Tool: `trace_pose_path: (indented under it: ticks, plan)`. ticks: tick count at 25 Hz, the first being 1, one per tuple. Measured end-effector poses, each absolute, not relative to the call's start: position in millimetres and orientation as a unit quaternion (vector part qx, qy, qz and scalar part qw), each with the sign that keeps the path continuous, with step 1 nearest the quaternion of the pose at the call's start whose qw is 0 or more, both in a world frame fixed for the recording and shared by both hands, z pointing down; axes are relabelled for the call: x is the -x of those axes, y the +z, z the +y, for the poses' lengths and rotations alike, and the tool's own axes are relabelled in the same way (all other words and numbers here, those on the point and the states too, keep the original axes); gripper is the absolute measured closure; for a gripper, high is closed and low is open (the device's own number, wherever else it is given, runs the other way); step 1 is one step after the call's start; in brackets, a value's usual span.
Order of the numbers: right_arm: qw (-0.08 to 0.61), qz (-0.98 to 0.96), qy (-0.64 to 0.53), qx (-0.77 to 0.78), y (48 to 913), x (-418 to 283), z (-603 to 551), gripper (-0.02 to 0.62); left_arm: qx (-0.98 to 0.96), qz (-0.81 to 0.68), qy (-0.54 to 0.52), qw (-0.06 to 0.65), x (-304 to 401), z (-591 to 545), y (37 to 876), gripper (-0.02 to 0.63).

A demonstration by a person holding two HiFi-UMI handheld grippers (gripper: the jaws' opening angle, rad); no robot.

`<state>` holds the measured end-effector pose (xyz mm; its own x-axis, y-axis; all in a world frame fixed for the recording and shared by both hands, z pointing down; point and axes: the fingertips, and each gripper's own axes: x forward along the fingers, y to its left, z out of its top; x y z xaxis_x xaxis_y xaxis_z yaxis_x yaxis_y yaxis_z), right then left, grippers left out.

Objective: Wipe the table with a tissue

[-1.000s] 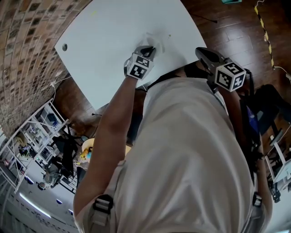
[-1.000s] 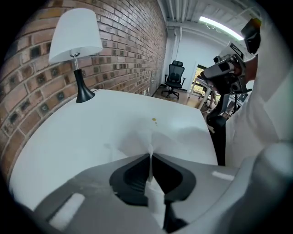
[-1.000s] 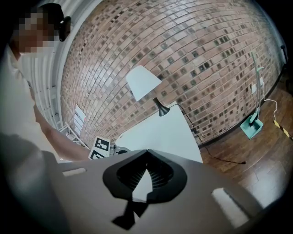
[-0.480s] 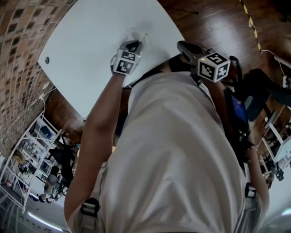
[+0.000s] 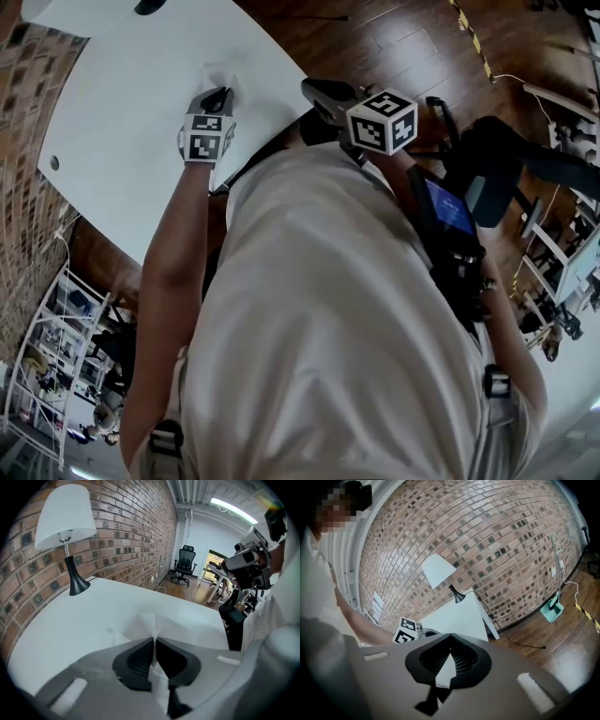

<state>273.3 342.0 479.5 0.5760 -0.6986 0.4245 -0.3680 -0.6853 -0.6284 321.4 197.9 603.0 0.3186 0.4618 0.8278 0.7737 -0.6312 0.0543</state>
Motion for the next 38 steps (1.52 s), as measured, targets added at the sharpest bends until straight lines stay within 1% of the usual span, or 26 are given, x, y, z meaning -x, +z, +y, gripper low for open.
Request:
trace_pose_path:
  ticks: [4, 10, 13, 15, 17, 21, 25, 30, 35, 38]
  plan:
    - [0.246, 0.312, -0.340, 0.852, 481.7, -274.0, 358.8, 0.588, 0.799, -0.367, -0.450, 0.156, -324.8, 207.6, 603.1, 0.584]
    - [0.241, 0.330, -0.345, 0.845, 486.0, -281.2, 361.7, 0.588, 0.827, -0.298, -0.473, 0.053, -347.7, 206.4, 603.7, 0.586]
    - [0.241, 0.340, -0.341, 0.843, 482.6, -288.0, 365.3, 0.588, 0.865, -0.260, -0.429, 0.013, -373.1, 197.5, 574.1, 0.586]
    - [0.239, 0.343, -0.337, 0.843, 482.3, -295.1, 374.4, 0.588, 0.886, -0.240, -0.396, 0.001, -389.0, 186.9, 551.8, 0.586]
    - [0.240, 0.345, -0.337, 0.843, 484.5, -300.3, 381.4, 0.588, 0.894, -0.232, -0.383, 0.023, -395.7, 172.4, 539.8, 0.585]
    - [0.243, 0.360, -0.344, 0.833, 490.6, -304.0, 378.2, 0.588, 0.884, -0.225, -0.399, 0.091, -385.1, 151.4, 546.7, 0.586]
    - [0.236, 0.378, -0.348, 0.825, 492.8, -308.3, 374.2, 0.588, 0.860, -0.221, -0.418, 0.192, -372.0, 160.3, 578.0, 0.584]
    - [0.240, 0.375, -0.350, 0.824, 494.6, -308.9, 379.5, 0.588, 0.859, -0.188, -0.373, 0.296, -377.4, 170.1, 588.3, 0.586]
    - [0.247, 0.361, -0.360, 0.824, 501.4, -303.0, 395.2, 0.588, 0.842, -0.168, -0.359, 0.367, -387.0, 177.2, 598.1, 0.591]
    - [0.260, 0.351, -0.362, 0.823, 505.7, -299.0, 401.5, 0.588, 0.820, -0.174, -0.346, 0.423, -390.4, 182.7, 602.9, 0.606]
